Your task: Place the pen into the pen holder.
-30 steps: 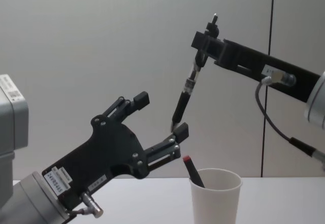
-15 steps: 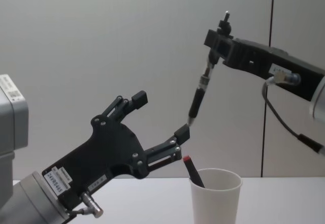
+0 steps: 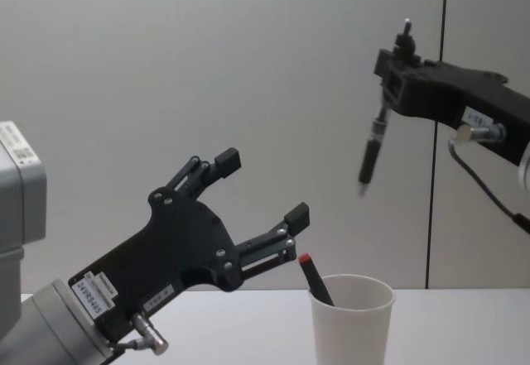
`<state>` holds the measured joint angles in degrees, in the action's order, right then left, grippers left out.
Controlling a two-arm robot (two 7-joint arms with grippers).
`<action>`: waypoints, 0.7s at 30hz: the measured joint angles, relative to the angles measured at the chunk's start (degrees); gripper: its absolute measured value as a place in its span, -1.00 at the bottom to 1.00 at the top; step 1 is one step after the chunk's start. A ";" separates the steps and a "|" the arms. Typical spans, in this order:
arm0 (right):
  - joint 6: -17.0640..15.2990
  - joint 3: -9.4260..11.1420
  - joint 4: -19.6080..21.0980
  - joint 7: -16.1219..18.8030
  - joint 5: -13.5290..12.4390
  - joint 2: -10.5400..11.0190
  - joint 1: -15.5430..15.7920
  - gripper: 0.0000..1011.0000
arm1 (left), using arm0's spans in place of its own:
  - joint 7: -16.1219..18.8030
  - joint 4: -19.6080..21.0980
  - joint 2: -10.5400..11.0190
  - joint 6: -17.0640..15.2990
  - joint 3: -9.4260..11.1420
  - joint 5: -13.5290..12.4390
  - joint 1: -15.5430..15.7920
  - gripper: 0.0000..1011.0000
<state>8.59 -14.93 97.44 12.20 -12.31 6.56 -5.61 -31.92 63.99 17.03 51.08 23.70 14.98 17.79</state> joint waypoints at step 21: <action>-0.55 0.08 -8.09 -11.97 13.94 -2.06 -2.88 -0.71 | 0.00 0.00 0.00 0.00 0.00 -0.01 0.00 0.98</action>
<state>8.04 -14.86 89.35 0.23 1.63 4.50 -8.49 -31.92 63.99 17.03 51.08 23.70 14.98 17.80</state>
